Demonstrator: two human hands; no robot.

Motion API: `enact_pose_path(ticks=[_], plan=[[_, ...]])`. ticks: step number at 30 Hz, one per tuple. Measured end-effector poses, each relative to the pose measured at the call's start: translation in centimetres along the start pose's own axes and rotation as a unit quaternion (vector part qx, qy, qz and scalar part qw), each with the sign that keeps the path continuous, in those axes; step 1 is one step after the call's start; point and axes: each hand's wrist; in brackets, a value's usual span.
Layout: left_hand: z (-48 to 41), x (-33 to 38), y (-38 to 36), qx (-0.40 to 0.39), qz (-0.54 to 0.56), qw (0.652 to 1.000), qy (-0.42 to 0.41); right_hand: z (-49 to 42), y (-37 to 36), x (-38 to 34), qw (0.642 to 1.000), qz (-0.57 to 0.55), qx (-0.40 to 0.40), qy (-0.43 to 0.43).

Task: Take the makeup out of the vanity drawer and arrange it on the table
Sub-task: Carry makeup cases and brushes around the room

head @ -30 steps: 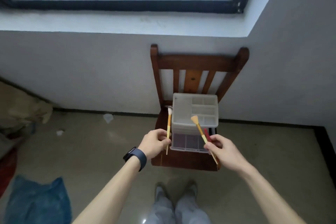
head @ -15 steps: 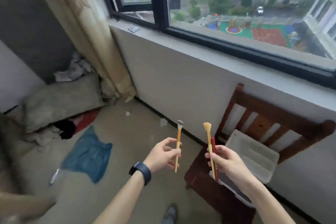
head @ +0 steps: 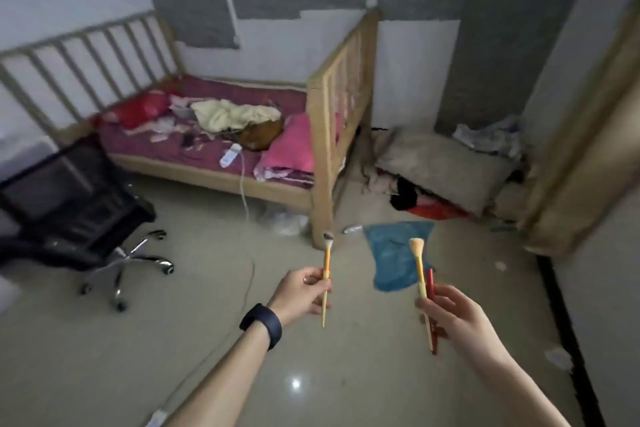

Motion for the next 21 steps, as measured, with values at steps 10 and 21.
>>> enact_pose_path(ticks=[10, 21], plan=[[6.1, -6.7, 32.0, 0.258, 0.153, 0.954, -0.024, -9.9, -32.7, -11.2, 0.958, 0.032, -0.26, 0.115], [10.9, -6.5, 54.7, 0.404, 0.203, 0.891, -0.036, -16.3, -61.9, -20.1, 0.865, -0.052, -0.498, 0.033]])
Point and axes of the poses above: each hand's wrist, its own z-axis away from the middle knuckle, its own y-axis out of the back of the hand, x = y × z, and after that the axes turned 8 degrees about y, right-handed
